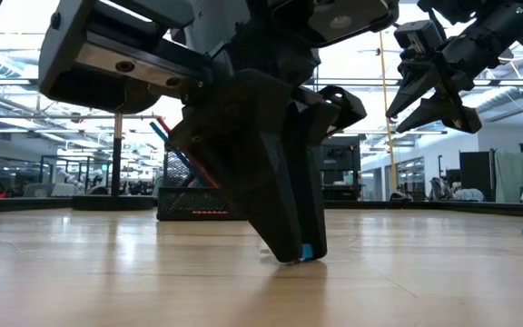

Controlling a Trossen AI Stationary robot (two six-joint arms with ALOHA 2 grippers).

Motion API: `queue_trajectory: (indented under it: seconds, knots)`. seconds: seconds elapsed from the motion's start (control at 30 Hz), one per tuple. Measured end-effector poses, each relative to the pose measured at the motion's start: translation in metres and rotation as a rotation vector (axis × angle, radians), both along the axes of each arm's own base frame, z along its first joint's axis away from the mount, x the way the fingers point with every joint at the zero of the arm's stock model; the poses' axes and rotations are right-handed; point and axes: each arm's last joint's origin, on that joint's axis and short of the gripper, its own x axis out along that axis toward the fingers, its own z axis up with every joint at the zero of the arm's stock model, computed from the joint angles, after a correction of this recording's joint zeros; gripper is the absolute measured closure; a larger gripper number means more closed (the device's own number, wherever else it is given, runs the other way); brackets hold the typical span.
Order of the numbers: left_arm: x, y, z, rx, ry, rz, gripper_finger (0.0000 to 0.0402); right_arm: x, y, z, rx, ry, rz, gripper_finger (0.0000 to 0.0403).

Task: Pick and place office supplies into organizer
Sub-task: Put the blue clip into the black organizer

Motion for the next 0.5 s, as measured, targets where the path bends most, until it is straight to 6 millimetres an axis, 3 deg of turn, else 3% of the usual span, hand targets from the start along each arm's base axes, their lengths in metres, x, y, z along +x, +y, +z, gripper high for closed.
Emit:
queue_trajectory:
  seconds: [0.5]
  knots:
    - [0.002,0.002,0.023,0.075,0.027,0.000,0.0360,0.000,0.000,0.000,-0.014,0.002,0.013,0.0273]
